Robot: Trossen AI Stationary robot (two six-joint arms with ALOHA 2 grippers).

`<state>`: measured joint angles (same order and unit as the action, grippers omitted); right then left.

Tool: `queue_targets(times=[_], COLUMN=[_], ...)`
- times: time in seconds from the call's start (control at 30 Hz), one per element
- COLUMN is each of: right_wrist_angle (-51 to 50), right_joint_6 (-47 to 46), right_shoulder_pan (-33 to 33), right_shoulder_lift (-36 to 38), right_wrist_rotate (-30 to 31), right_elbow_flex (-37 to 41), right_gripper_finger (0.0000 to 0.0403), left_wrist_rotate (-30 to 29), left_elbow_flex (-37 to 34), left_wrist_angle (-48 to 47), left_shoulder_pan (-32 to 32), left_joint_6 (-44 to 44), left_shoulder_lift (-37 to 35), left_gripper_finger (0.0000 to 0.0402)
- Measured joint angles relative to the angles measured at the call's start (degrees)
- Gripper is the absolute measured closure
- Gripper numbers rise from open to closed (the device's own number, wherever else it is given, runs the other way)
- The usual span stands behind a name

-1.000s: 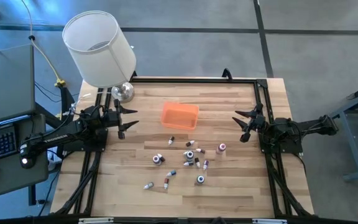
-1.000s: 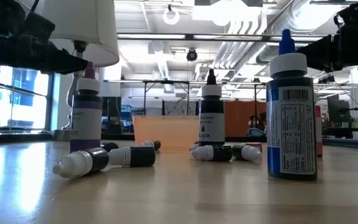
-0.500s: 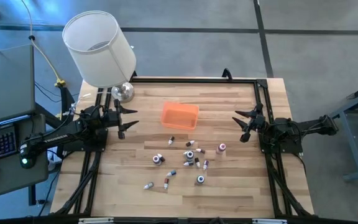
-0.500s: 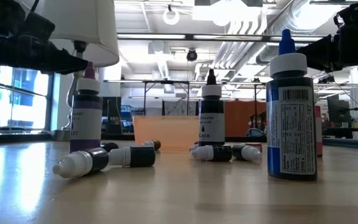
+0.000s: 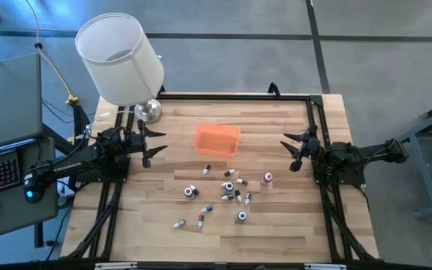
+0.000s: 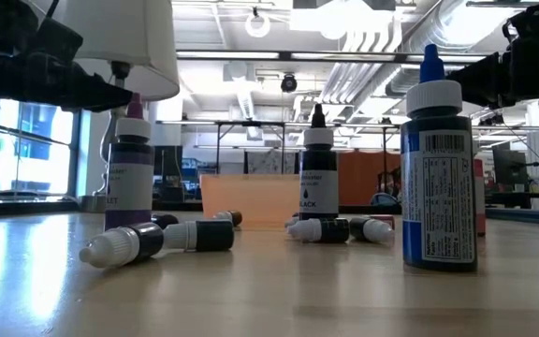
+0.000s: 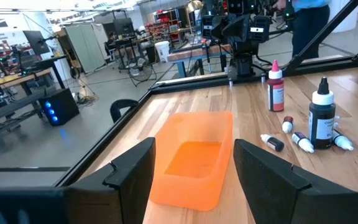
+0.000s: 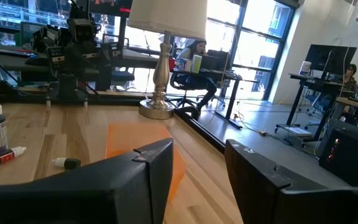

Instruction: Pick & Place food coloring

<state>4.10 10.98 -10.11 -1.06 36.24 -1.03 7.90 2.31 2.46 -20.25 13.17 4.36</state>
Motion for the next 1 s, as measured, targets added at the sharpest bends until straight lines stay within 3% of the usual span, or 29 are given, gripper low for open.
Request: queue_targets(times=[1.0], right_wrist_angle=[0.02], right_joint_6=[0.0], right_shoulder_pan=[-0.01], right_shoulder_lift=[0.0], right_wrist_rotate=[0.0], right_elbow_flex=[0.0], right_gripper_finger=[0.0263], left_wrist_rotate=[-0.72], left_elbow_flex=[0.0], left_wrist_angle=[-1.75], left_shoulder_pan=[-0.74], left_joint_6=[0.02], left_shoulder_lift=[1.94], left_gripper_finger=[0.0185])
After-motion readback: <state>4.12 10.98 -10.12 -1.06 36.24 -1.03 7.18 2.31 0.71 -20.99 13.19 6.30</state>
